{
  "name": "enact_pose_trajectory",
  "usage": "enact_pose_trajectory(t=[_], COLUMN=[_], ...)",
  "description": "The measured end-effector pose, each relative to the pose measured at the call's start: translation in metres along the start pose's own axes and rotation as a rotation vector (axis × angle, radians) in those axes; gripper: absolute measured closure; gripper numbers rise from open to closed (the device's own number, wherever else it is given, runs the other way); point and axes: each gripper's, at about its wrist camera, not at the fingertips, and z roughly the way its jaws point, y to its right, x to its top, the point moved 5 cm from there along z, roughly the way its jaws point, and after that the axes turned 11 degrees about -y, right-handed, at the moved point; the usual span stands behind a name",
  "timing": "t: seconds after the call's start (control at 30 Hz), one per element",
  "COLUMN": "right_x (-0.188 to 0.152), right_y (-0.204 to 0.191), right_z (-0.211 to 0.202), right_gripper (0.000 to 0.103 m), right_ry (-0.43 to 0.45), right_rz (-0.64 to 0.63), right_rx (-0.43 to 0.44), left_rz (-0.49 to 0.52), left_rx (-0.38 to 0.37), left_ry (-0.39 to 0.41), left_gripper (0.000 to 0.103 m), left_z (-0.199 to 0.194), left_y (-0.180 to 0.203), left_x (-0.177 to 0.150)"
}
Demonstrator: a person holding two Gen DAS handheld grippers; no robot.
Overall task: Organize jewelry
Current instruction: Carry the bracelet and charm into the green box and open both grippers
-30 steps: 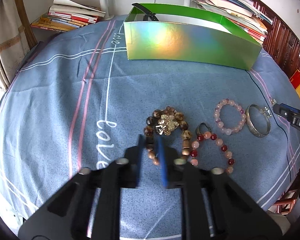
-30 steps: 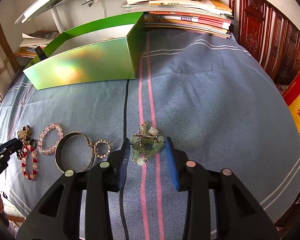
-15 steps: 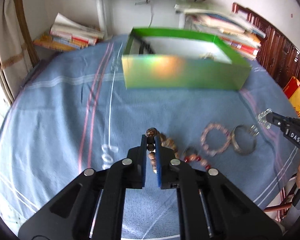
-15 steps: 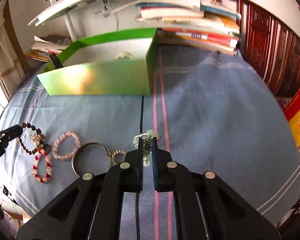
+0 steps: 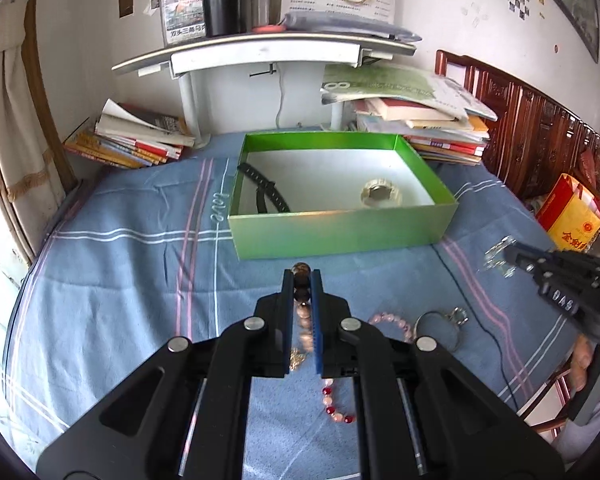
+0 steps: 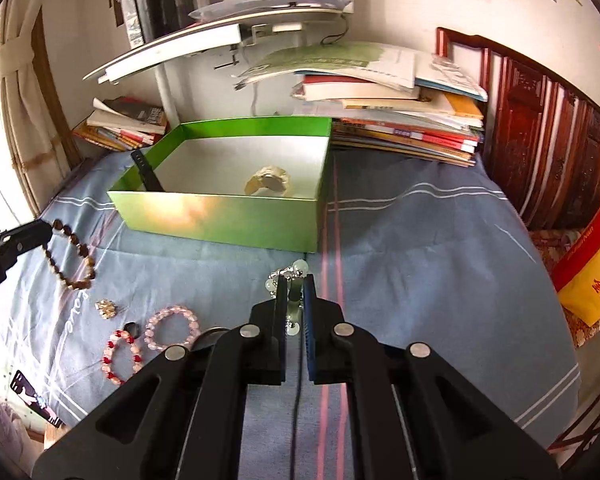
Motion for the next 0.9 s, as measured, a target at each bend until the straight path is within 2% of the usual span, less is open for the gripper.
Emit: enact_pose_trajectory(t=[0.17, 0.27, 0.37, 0.43, 0.53, 0.7, 0.77, 0.8, 0.83, 0.9], right_x=[0.028, 0.057, 0.091, 0.109, 0.130, 0.127, 0.123, 0.121, 0.118, 0.113], right_y=[-0.012, -0.018, -0.022, -0.023, -0.025, -0.022, -0.021, -0.020, -0.020, -0.020], right_z=[-0.016, -0.022, -0.016, -0.005, 0.032, 0.096, 0.110, 0.115, 0.116, 0.110], right_gripper=[0.095, 0.095, 0.095, 0.095, 0.095, 0.095, 0.095, 0.090, 0.080, 0.070], right_ry=[0.076, 0.132, 0.146, 0.133, 0.065, -0.069, -0.086, -0.089, -0.091, -0.083], right_rz=[-0.020, -0.032, -0.031, -0.027, -0.033, -0.003, 0.004, 0.006, 0.008, 0.010], right_rx=[0.023, 0.019, 0.050, 0.064, 0.059, 0.055, 0.050, 0.040, 0.036, 0.062], left_rz=[0.015, 0.030, 0.031, 0.014, -0.005, -0.007, -0.026, -0.037, -0.052, -0.074], left_rx=[0.004, 0.004, -0.010, -0.023, -0.024, -0.010, -0.011, -0.010, -0.009, -0.016], left_ry=[0.042, 0.076, 0.073, 0.045, 0.003, -0.069, -0.098, -0.111, -0.123, -0.126], left_gripper=[0.095, 0.095, 0.095, 0.095, 0.095, 0.095, 0.094, 0.094, 0.094, 0.083], left_z=[-0.010, -0.010, 0.005, 0.027, 0.062, 0.122, 0.139, 0.146, 0.150, 0.149], left_y=[0.000, 0.002, 0.006, 0.006, 0.008, 0.012, 0.010, 0.008, 0.005, 0.000], left_x=[0.033, 0.063, 0.096, 0.116, 0.130, 0.131, 0.129, 0.129, 0.128, 0.123])
